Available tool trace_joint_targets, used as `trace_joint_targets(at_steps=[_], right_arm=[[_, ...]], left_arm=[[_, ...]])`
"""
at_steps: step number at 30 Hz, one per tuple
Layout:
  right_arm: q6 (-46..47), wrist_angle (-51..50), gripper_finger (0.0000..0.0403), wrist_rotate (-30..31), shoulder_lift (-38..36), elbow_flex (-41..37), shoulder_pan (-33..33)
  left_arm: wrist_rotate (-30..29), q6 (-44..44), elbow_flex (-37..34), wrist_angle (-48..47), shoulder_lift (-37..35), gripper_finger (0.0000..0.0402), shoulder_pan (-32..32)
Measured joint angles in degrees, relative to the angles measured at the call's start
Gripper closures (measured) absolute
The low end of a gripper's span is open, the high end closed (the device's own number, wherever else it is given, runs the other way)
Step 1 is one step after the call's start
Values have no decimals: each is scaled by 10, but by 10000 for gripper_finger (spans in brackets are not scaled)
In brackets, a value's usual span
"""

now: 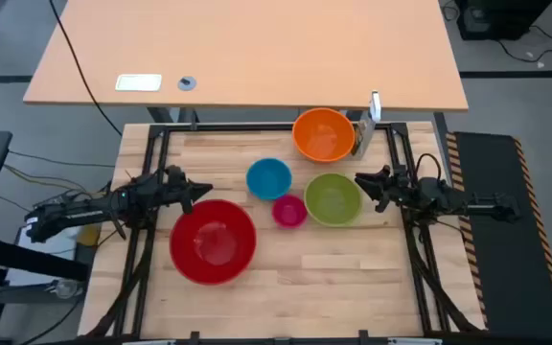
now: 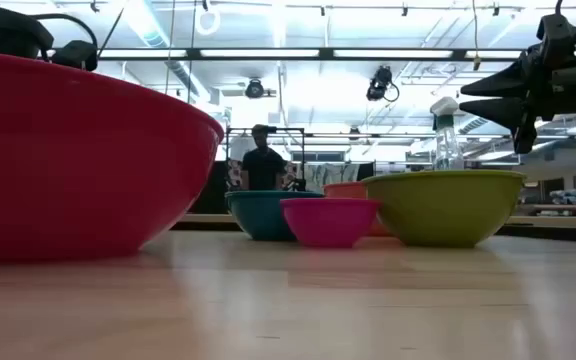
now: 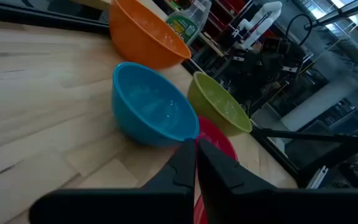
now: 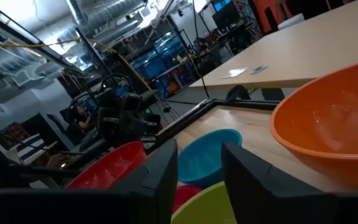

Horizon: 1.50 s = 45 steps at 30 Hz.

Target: Nest bowls inside each other

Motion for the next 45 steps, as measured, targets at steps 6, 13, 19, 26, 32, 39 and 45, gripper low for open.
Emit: trace_joint_targets(at_steps=[6, 13, 19, 26, 32, 39, 45], right_arm=[[0, 0, 271, 0, 0, 0, 0], [0, 0, 271, 0, 0, 0, 0], [0, 0, 271, 0, 0, 0, 0], [0, 0, 271, 0, 0, 0, 0], [0, 0, 271, 0, 0, 0, 0], [0, 0, 271, 0, 0, 0, 0], [0, 0, 271, 0, 0, 0, 0]], left_arm=[[0, 0, 0, 0, 0, 381, 0], [0, 0, 0, 0, 0, 381, 0], [0, 0, 0, 0, 0, 381, 0], [0, 0, 0, 0, 0, 381, 0], [0, 0, 0, 0, 0, 381, 0], [0, 0, 0, 0, 0, 381, 0], [-7, 0, 0, 27, 0, 381, 0]])
